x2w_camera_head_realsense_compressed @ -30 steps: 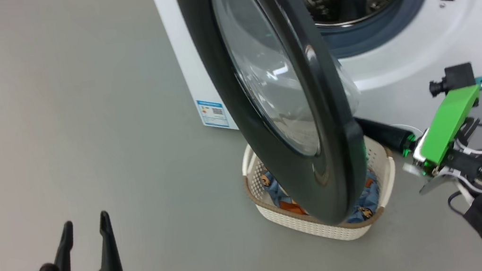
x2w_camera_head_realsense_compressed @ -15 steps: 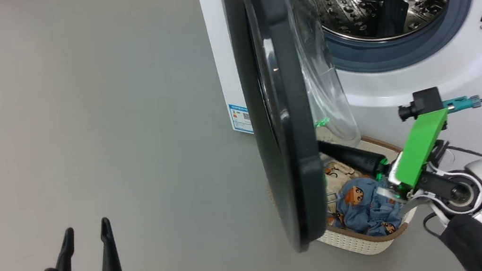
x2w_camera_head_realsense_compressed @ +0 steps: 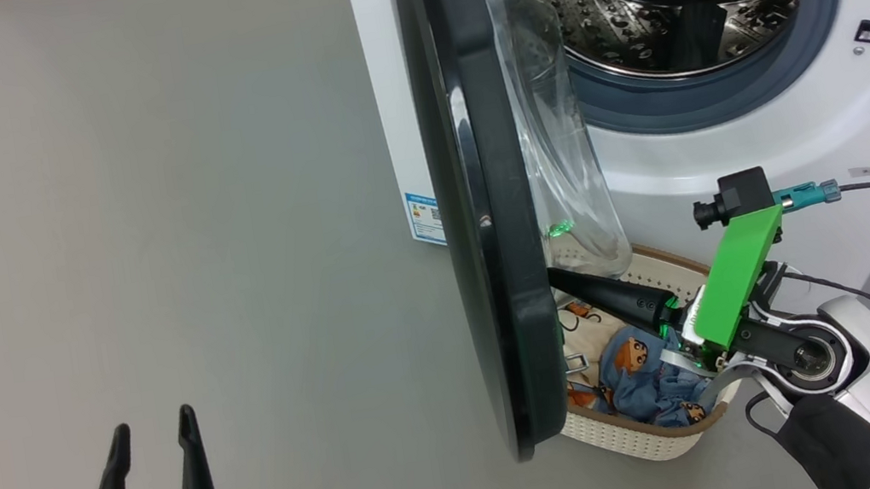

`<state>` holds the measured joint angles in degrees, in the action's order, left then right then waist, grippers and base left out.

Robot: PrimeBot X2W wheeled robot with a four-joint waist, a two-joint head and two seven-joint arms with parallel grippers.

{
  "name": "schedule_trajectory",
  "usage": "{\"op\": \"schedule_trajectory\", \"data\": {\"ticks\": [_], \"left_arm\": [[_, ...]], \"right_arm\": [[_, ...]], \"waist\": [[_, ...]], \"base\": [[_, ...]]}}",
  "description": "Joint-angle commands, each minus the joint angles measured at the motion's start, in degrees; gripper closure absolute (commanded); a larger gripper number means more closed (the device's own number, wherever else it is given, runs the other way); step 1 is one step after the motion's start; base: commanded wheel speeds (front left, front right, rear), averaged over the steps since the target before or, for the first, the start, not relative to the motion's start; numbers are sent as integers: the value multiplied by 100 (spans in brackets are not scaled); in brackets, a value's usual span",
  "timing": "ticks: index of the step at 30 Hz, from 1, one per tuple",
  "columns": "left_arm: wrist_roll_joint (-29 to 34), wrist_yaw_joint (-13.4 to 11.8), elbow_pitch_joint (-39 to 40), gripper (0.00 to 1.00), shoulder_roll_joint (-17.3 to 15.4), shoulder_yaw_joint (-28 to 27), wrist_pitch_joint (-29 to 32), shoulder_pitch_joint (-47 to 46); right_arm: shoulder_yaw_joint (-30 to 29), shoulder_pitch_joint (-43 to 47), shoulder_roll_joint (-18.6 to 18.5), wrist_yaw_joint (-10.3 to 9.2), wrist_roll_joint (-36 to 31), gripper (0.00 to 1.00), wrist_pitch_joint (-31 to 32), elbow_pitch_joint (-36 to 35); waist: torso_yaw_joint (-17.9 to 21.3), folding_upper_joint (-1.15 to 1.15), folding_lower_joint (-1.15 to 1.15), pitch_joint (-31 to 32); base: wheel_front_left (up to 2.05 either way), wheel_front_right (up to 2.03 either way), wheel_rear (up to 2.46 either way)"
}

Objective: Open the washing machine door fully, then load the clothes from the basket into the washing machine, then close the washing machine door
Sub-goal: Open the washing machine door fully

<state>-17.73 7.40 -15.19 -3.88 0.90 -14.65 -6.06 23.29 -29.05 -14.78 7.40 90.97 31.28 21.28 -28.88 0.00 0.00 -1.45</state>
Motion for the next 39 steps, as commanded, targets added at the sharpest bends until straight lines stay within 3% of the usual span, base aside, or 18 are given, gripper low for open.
{"op": "schedule_trajectory", "data": {"ticks": [1, 17, 18, 19, 20, 21, 30, 39], "left_arm": [[92, 9, 134, 0, -96, -217, -35, -92], [139, 9, 141, 0, -91, -231, -35, 8], [142, 9, 142, 0, -89, -231, -35, 22], [144, 9, 142, 0, -87, -231, -35, 35], [144, 9, 143, 0, -85, -227, -35, 45], [144, 9, 145, 0, -83, -220, -35, 53], [163, 9, 207, 0, -60, -218, -35, 91], [168, 9, 276, 0, -5, -274, -35, 144]], "right_arm": [[42, -2, 82, 9, 30, 100, 30, -138], [-221, 144, -38, 9, 36, 99, -80, -235], [-244, 159, -42, 9, 26, 72, -113, -253], [-259, 173, -49, 9, 7, 53, -145, -269], [-265, 190, -54, 9, -13, 8, -168, -290], [-266, 211, -56, 9, -30, 0, -186, -316], [-228, 454, -88, 9, -398, 0, -636, -817], [-17, 726, -317, 9, -1203, 0, -1593, -1293]], "waist": [[64, 0, 0, 3], [457, 0, 0, 142], [498, 0, 0, 159], [540, 0, 0, 174], [585, 0, 0, 188], [631, 0, 0, 202], [1151, 0, 0, 267], [1663, 0, 0, 292]], "base": [[0, 0, 0], [0, 0, 0], [0, 0, 0], [0, 0, 0], [0, 0, 0], [0, 0, 0], [0, 0, 0], [0, 0, 0]]}}
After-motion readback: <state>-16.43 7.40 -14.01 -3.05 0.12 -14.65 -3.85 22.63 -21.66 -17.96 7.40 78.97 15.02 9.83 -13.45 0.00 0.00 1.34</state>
